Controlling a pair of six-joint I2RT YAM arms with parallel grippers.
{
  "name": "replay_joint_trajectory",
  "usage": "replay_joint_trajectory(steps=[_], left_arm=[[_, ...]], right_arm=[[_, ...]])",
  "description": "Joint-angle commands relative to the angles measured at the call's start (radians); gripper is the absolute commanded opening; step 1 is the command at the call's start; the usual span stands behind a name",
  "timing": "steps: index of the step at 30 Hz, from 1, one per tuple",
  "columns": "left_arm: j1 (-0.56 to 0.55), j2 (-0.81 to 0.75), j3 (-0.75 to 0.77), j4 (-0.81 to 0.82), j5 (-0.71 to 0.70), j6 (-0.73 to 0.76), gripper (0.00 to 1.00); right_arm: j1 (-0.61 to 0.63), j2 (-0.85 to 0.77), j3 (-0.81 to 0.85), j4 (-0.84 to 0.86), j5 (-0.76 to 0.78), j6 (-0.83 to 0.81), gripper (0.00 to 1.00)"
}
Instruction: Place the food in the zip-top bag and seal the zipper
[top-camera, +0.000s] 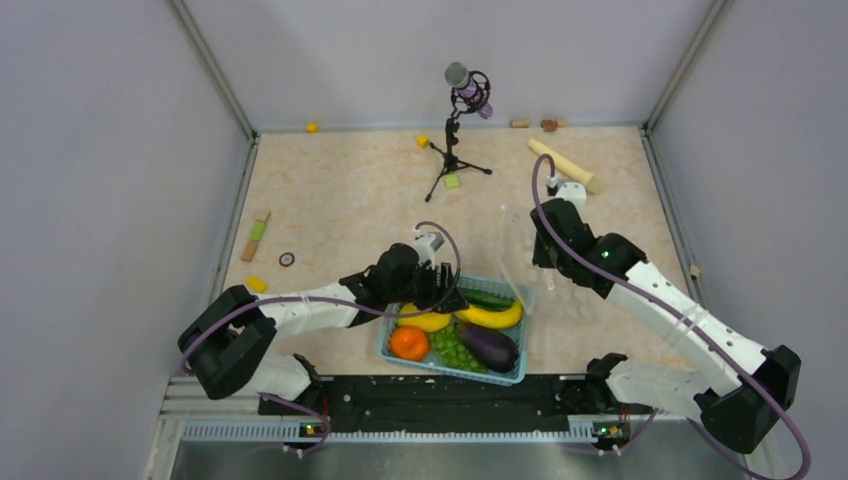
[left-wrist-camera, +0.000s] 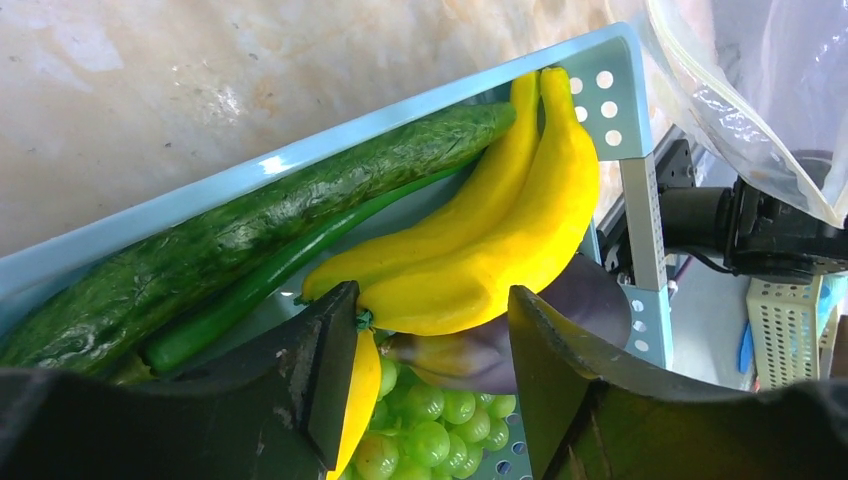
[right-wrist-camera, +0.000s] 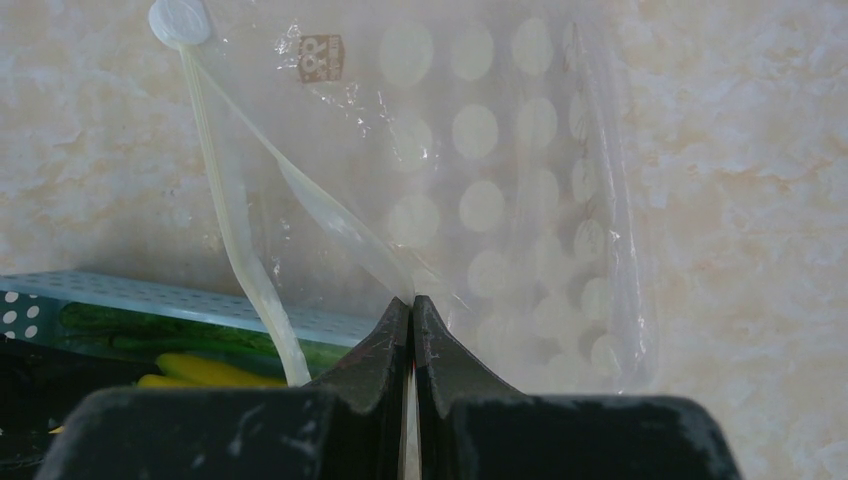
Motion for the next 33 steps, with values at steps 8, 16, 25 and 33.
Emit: replay_joint_trajectory(steps=[8,16,25,33], left_arm=[[0.002,-0.02,0.089,0.044,0.155,0.012,0.61],[0.002,0.051,0.119,0.101,0.198,-0.011,0.61],[0.001,0.156,0.172,0.135,0.194,-0.029,0.49],[0.001,0.183,0.183,0.133,0.187,-0.028,0.02]], right_arm=[[-0.007,-0.032,0.004,0.032,0.014,-0.017,0.0],[-0.008,-0.044,-0.001,0.037,0.016,-0.018,0.0],[-0.008,-0.045,-0.002,0.039,0.027,-0.017,0.0],[-0.008,-0.049,-0.001,0.039,0.034,-0.018,0.0]])
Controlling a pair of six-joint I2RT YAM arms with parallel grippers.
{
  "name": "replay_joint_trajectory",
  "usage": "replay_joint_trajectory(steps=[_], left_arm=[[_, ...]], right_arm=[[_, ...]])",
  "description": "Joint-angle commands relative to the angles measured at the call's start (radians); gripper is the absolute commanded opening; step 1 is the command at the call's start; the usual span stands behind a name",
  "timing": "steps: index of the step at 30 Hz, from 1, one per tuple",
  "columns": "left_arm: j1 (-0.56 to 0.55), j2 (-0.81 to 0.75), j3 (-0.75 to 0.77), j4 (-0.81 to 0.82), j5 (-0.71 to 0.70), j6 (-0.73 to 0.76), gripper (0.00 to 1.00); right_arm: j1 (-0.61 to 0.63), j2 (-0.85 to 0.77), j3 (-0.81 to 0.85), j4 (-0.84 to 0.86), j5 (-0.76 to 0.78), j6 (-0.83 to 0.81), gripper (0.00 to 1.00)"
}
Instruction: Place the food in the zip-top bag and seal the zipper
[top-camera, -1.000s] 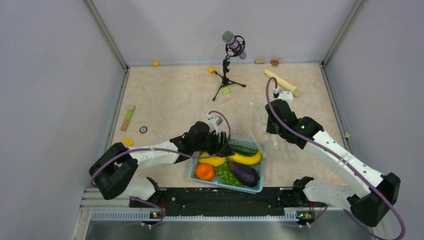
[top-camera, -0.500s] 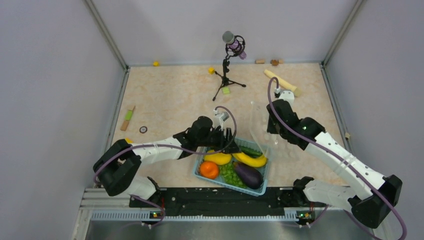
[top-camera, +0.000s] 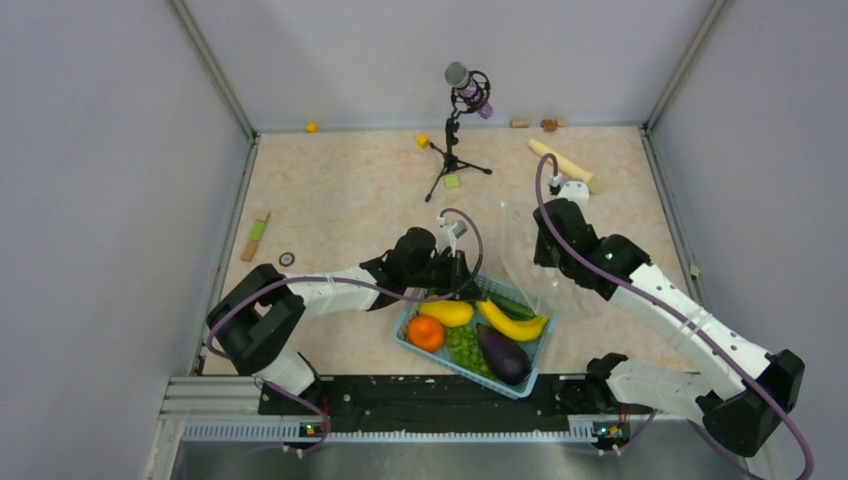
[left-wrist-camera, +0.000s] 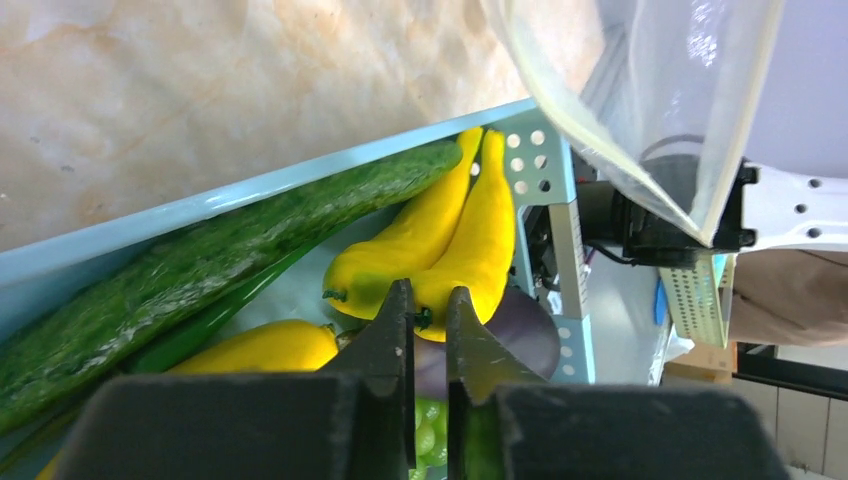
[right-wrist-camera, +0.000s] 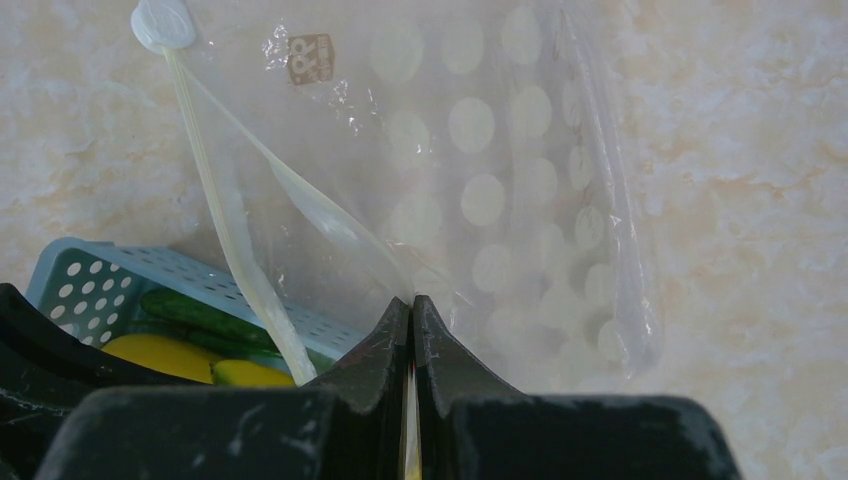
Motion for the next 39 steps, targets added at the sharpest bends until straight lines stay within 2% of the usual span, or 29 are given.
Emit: replay_joint_trajectory(steps=[1,6,13,21,30,39], left_arm=[[0.0,0.011,0.031,0.045,-0.007,0.015,0.0],[0.011,-0.01,0.018,0.03,-0.055,0.02,0.0],[0.035,-0.149,-0.031,0.084,-0.058,0.051,0.0],[0.034,-0.373,-0.024,-0.019,-0.187,0.174,0.0],[0.035,-0.582,0.044,-0.287,-0.28,0.36,0.0],[0.034,-0.686,0.017,-0.236,-0.255,0.351,0.0]], right_arm=[[-0.007,-0.028,-0.002,0.031,0.028,-0.01,0.0],[-0.008,-0.033,-0.002,0.031,0.03,-0.01,0.0],[-0.008,-0.041,-0.004,0.041,0.026,-0.018,0.0],[-0.008,-0.088,-0.022,0.075,0.003,-0.024,0.0],[-0.008,-0.104,-0.023,0.075,0.031,-0.019,0.0],[-0.008,-0.096,-0.024,0.084,0.002,-0.034,0.0]])
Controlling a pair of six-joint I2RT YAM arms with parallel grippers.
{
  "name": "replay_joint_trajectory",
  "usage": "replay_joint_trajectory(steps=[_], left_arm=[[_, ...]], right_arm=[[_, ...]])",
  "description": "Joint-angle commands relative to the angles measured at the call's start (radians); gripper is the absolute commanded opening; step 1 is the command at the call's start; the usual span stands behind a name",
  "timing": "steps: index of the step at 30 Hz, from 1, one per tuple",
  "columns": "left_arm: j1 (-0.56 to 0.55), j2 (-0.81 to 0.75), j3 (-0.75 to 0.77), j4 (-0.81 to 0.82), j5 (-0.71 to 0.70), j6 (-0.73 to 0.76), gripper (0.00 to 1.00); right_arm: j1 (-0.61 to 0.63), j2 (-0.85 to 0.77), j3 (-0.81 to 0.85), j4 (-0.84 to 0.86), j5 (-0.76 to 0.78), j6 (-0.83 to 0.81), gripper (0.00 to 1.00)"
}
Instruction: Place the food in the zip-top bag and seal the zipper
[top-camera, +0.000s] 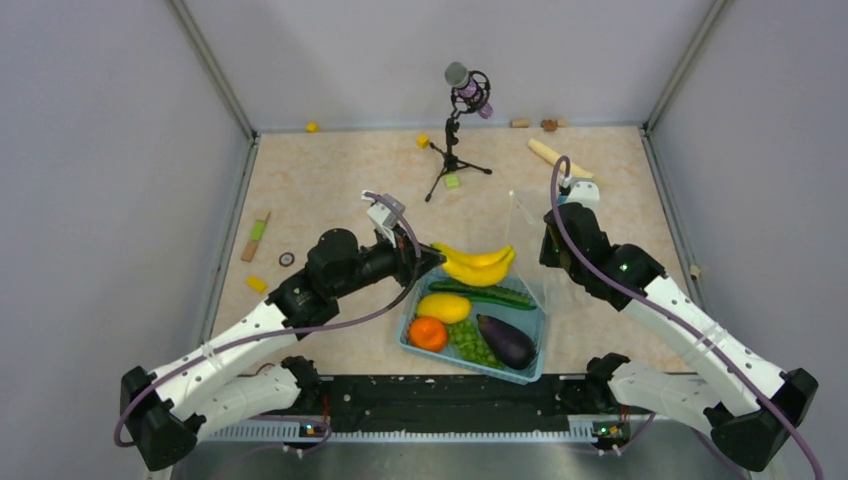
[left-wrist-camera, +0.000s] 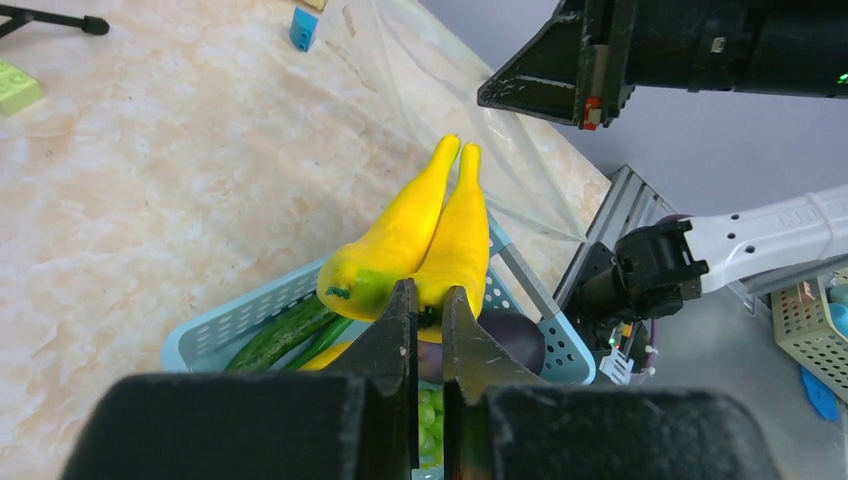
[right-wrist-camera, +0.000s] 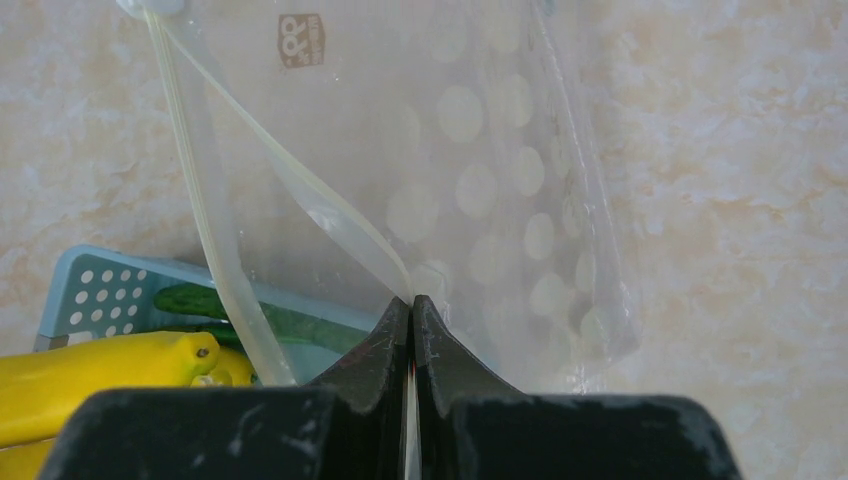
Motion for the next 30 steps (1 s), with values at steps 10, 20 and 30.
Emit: replay_joint_trajectory(steps=[10,20,30], left_arm=[[0.003,0.156,0.23,-0.026,0.038,0.089,0.0],[0.0,0.302,0.346,-0.13,0.045,0.17,0.0],[-0.003,0.39,0.32,0.078,0.145,0.142,0.0]], right_arm=[[-0.008,0.005,0.002,0.052,-0.011,-0.02,0.0],[-0.008,-0.022,-0.023,0.119,-0.068,-0.037,0.0],[-0.009,-0.03,-0.042,0.171,-0.186,-0.056,0.0]])
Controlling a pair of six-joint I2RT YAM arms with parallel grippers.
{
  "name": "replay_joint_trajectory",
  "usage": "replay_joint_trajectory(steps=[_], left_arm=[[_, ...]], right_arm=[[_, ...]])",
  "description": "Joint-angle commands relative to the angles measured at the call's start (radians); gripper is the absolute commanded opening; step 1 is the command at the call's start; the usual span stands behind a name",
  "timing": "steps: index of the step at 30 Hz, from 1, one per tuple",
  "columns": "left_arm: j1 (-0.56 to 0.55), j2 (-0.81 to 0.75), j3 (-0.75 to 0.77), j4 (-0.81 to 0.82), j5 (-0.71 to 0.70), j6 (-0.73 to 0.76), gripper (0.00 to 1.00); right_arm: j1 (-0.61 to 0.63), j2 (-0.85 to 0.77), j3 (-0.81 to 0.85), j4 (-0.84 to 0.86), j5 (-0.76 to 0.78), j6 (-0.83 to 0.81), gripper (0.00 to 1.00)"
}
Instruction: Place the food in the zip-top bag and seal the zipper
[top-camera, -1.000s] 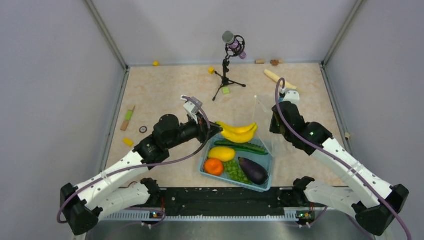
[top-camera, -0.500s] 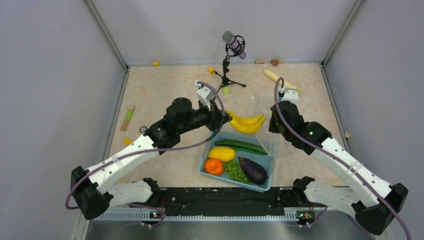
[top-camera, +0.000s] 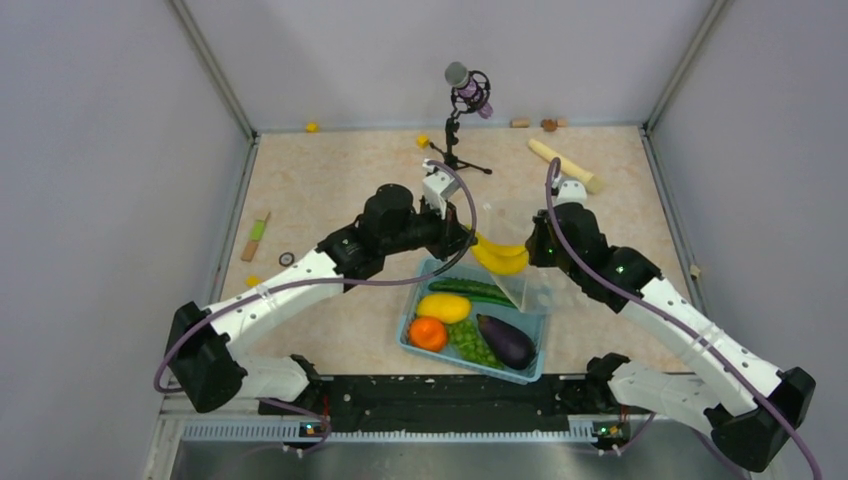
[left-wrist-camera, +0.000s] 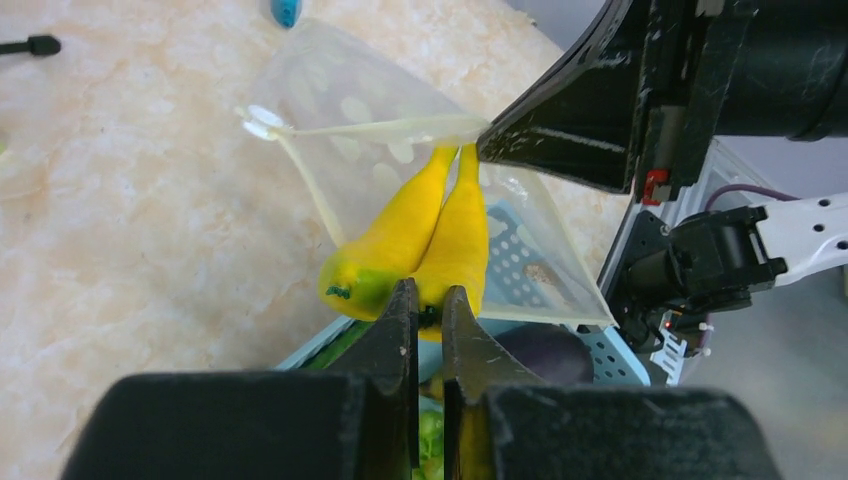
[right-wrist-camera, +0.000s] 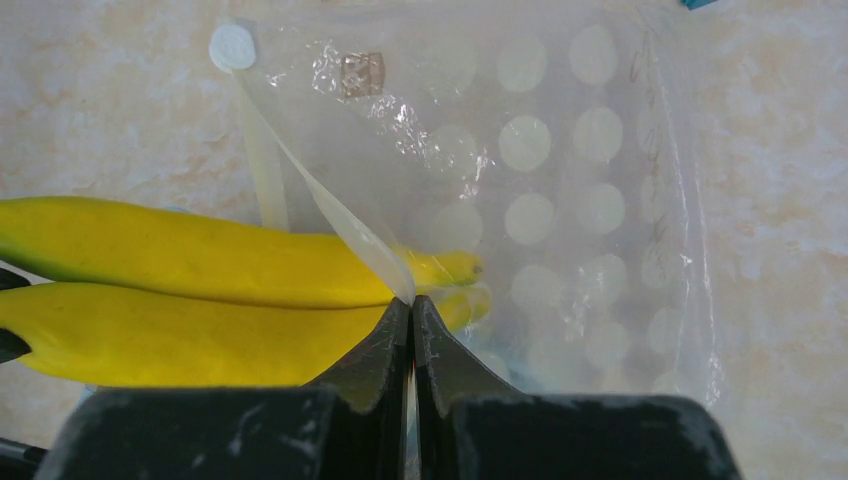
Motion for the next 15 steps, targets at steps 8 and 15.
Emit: replay_joint_trajectory(steps=[8,15], left_arm=[[-0.005,0.063,-0.091,0.464,0.114,-0.013,0.0],[-0.007,0.163,-0.058,0.525,0.19,0.009,0.0]], right_arm=[[-0.012,-0.033,-0.009,0.074,-0.101,0.026,0.0],[-0.015,-0.034,-0.017,0.124,-0.23,0.062,0.0]])
